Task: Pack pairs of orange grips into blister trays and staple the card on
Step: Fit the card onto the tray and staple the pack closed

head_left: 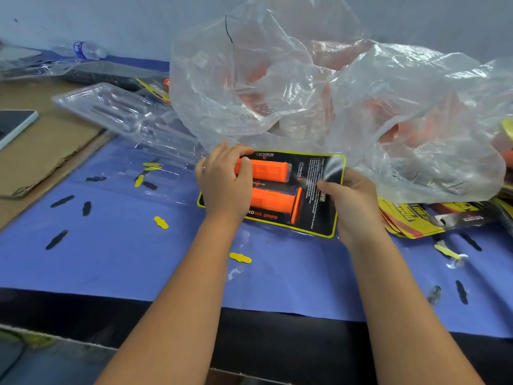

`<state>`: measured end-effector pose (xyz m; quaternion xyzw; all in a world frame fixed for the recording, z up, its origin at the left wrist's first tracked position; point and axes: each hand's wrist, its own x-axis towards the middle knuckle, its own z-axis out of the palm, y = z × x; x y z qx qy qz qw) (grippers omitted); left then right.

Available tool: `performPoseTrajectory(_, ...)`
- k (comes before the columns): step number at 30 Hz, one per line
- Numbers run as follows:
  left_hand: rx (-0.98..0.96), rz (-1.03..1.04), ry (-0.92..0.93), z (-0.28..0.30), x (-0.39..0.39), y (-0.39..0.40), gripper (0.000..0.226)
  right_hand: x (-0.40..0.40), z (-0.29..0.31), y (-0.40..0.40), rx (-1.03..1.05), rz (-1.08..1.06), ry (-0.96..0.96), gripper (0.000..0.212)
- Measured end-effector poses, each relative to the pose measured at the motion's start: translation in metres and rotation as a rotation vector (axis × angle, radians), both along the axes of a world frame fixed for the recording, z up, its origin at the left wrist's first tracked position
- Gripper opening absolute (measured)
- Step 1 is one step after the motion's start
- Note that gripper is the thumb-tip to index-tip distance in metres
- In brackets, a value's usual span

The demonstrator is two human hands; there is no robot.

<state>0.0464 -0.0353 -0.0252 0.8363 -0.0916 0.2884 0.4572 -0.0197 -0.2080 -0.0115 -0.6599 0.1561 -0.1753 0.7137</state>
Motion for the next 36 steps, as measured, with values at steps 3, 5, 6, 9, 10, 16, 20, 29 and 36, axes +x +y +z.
performPoseTrajectory(3, -0.023, 0.250, 0.093, 0.000, 0.002, 0.006, 0.027, 0.002, -0.003, -0.001, 0.037, -0.106, -0.035, 0.028)
performPoseTrajectory(5, -0.119, 0.387, 0.240, -0.001, 0.008, 0.016, 0.035, 0.003, -0.004, -0.003, 0.039, -0.160, -0.055, 0.027)
performPoseTrajectory(6, -0.190, 0.427, 0.314, 0.000, 0.010, 0.021, 0.040, 0.003, -0.005, -0.004, 0.041, -0.169, -0.065, 0.026)
performPoseTrajectory(9, -0.436, 0.495, 0.438, 0.003, 0.016, 0.035, 0.047, 0.004, -0.006, -0.004, 0.046, -0.171, -0.074, 0.028)
performPoseTrajectory(10, -0.502, 0.500, 0.428, 0.004, 0.017, 0.038, 0.047, 0.005, -0.006, -0.004, 0.048, -0.171, -0.071, 0.028)
performPoseTrajectory(16, -0.682, 0.406, 0.198, 0.007, 0.014, 0.036, 0.046, 0.004, -0.007, -0.006, 0.050, -0.162, -0.074, 0.026)
performPoseTrajectory(20, -0.732, 0.417, 0.095, 0.012, 0.013, 0.035, 0.042, 0.004, -0.007, -0.006, 0.061, -0.163, -0.079, 0.026)
performPoseTrajectory(29, -1.013, 0.503, -0.018, 0.010, 0.016, 0.041, 0.039, 0.005, -0.009, -0.012, 0.054, -0.188, -0.054, 0.020)
performPoseTrajectory(36, -1.268, 0.566, -0.024, 0.011, 0.014, 0.045, 0.041, 0.006, -0.010, -0.014, 0.025, -0.174, -0.058, 0.023)
